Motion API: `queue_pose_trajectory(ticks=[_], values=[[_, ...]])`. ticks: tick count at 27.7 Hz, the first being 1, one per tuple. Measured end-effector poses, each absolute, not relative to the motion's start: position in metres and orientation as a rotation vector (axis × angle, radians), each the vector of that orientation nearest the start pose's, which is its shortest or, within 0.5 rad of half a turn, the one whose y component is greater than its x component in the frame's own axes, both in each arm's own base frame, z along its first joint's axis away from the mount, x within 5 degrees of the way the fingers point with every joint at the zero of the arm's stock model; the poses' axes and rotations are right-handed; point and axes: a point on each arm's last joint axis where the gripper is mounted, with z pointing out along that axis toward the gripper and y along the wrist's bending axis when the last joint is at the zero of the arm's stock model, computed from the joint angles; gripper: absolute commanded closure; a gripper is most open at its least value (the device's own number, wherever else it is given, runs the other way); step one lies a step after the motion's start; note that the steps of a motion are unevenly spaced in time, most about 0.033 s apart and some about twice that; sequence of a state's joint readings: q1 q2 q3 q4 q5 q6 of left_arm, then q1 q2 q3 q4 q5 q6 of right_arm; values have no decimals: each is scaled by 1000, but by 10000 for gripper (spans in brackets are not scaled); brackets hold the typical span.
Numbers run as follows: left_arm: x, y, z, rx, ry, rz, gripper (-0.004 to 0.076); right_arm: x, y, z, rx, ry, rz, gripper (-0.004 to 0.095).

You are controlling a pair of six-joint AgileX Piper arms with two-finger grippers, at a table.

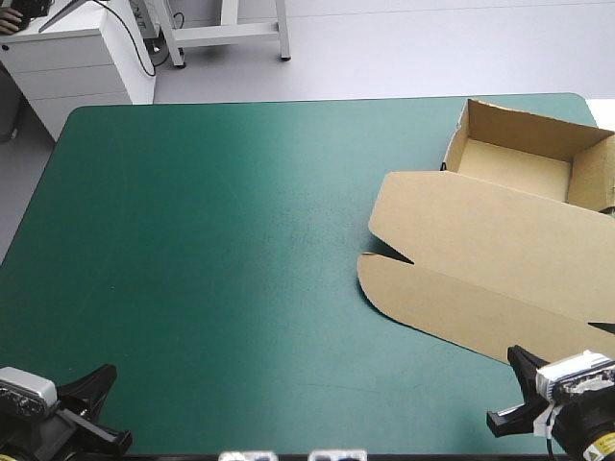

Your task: Fold the box

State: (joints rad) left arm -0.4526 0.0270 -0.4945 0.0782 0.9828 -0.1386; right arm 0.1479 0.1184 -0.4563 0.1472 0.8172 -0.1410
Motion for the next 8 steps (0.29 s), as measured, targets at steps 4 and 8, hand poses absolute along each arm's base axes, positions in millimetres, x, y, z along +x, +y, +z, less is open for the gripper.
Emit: queue_pose_trajectory(ticks=[4, 8], values=[[5, 4, 282, 315, 1981, -287, 732, 19, 12, 278, -234, 1932, 181, 928], [5, 4, 283, 315, 1980, -287, 732, 14, 11, 276, -227, 1908, 185, 928]])
